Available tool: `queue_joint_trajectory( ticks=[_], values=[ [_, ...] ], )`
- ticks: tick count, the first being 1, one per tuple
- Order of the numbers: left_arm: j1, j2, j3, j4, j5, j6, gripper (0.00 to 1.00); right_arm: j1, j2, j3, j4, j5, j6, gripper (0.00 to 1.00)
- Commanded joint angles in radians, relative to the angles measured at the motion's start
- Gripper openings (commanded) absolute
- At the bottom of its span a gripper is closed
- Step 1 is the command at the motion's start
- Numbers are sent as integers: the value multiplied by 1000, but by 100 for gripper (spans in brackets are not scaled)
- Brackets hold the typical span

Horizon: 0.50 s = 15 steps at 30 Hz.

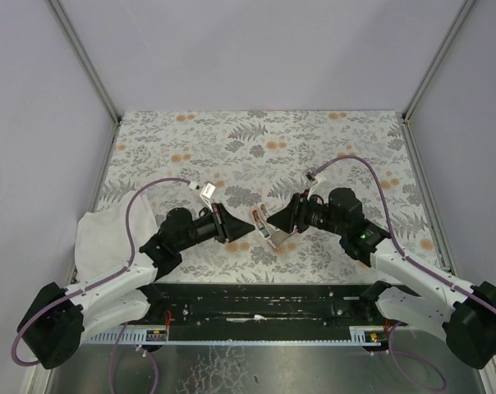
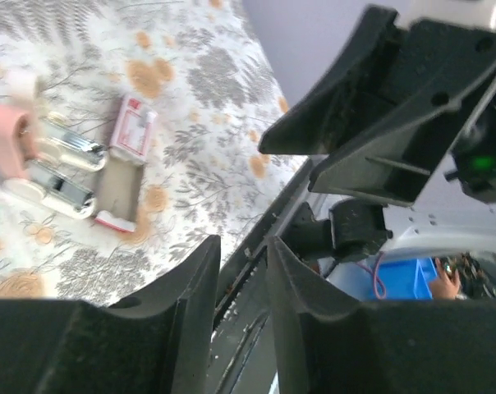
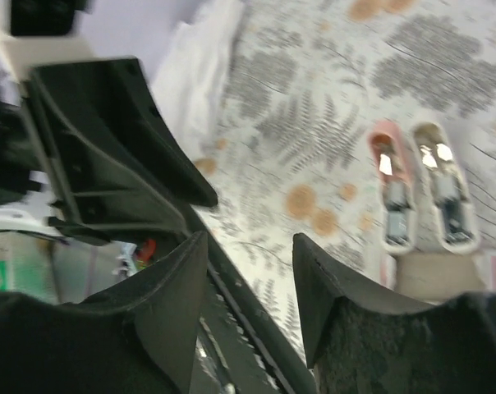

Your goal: Load the staples into the stapler

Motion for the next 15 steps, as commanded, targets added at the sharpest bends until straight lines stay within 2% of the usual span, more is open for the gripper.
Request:
queue_joint_trajectory(
  ticks=[1, 3, 5, 8, 15],
  values=[
    [51, -29, 22, -189, -143, 116, 38, 3, -19, 37, -188, 155, -168, 53],
    [96, -17, 27, -246, -171, 132, 49, 3, -14, 37, -229, 194, -199, 54],
    [154, 8, 36, -322, -212, 143, 54, 4, -12, 27, -240, 214, -207, 54],
    [199, 42, 51, -423, -316, 170, 56, 4, -12, 14, -233, 215, -207, 54],
    [200, 51, 76, -588, -535, 193, 56, 4, -5, 3, -237, 216, -220, 54]
  ],
)
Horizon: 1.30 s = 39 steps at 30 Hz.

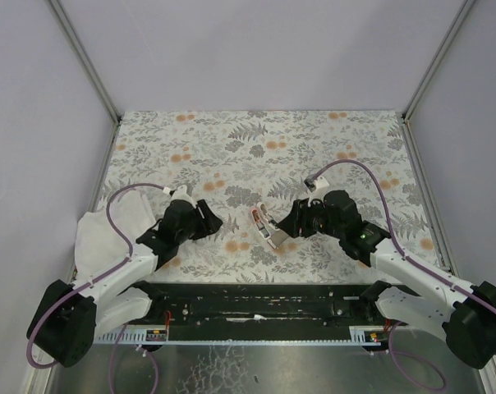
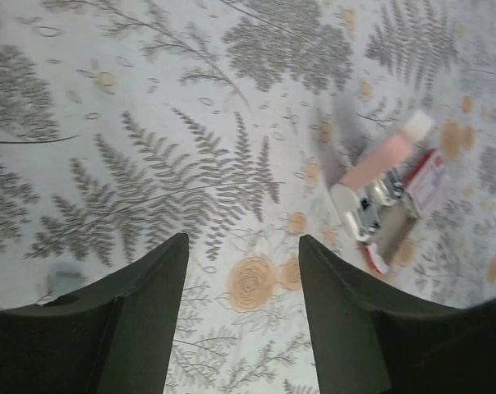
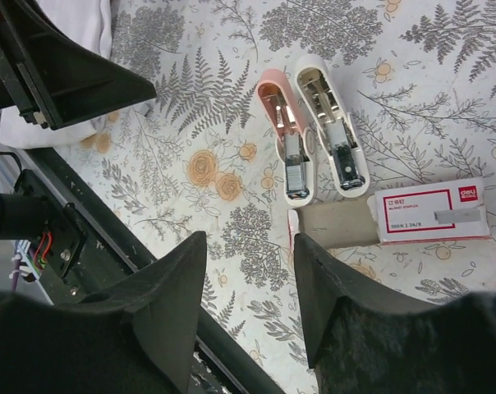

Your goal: Load the staples into the stapler

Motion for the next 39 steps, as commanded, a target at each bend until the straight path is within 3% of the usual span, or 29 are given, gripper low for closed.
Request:
queue_joint_trajectory(
  ticks=[1, 5, 8, 14, 17, 19, 24, 34, 39],
  values=[
    [6, -17, 35, -135, -193, 37, 56, 4, 4, 6, 10, 21, -38, 54],
    [38, -37, 23, -157, -226, 31, 58, 22, 73, 41, 10, -27, -96, 54],
    [109, -56, 7, -132, -203, 46, 61, 111, 171, 120, -18, 49, -174, 54],
    [252, -69, -55, 65, -187, 100, 67, 214, 443, 292, 61, 43, -238, 54],
    [286, -98, -118, 189, -247, 109, 76, 257, 604, 422, 62, 65, -278, 54],
    [304, -118, -115, 196, -301, 143, 78, 286, 699, 503, 47, 85, -301, 54],
    [339, -205, -187, 253, -401, 65, 86, 341, 889, 687, -3, 116, -360, 55],
    [355, -330, -225, 223, -479, 36, 99, 407, 1152, 1000, -126, 135, -464, 55],
    [355, -375, -217, 151, -561, 10, 100, 430, 1228, 1094, -154, 126, -477, 55]
  ],
)
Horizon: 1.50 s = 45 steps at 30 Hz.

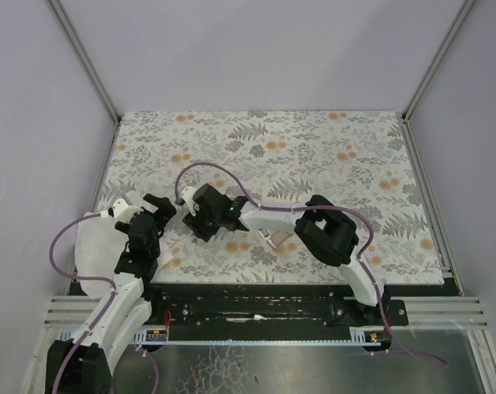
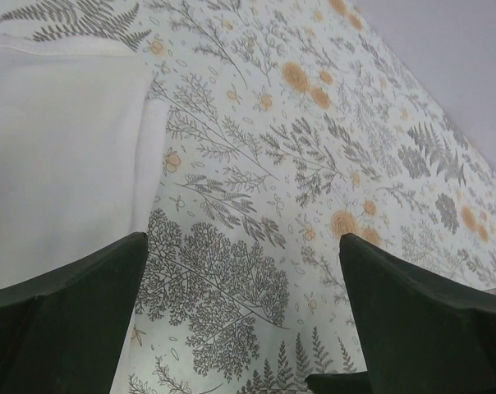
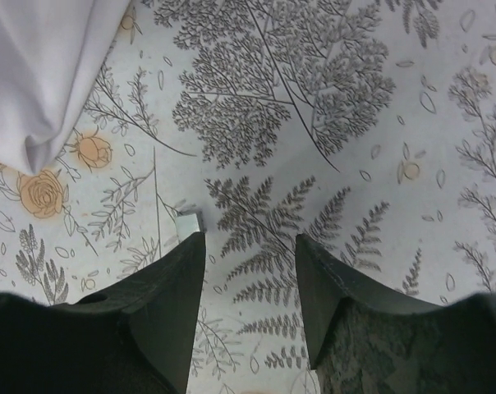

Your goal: Load the staples into the stapler

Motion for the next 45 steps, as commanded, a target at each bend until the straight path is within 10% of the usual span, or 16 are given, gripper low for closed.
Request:
queue_joint_trajectory(
  ticks=[1, 45],
  values=[
    [8, -42, 2, -23, -125, -38, 100, 25, 42, 108, -34, 3, -41, 55],
    [8, -69, 28, -138, -253, -115, 100, 91, 47, 56, -6, 36, -100, 27]
  ],
)
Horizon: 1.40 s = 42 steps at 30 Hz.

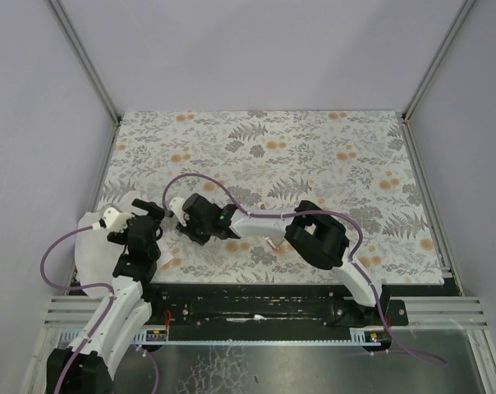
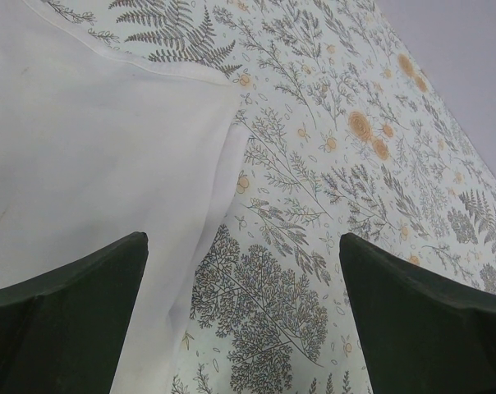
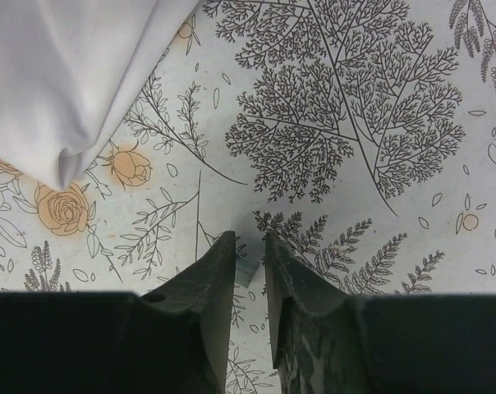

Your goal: Load the staples into the stapler

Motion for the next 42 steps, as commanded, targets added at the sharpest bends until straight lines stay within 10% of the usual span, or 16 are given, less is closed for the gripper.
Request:
queue_joint_trajectory(
  ticks=[1, 24, 42],
  values=[
    [8, -2, 25, 0, -32, -7, 100, 24, -51, -46, 2, 22, -19, 27],
    [8, 8, 24, 10, -19, -3, 100, 28, -74, 21, -124, 178, 294, 50],
    [8, 24, 26, 18, -8, -3, 100, 53, 16, 83, -138, 251, 299, 38]
  ],
)
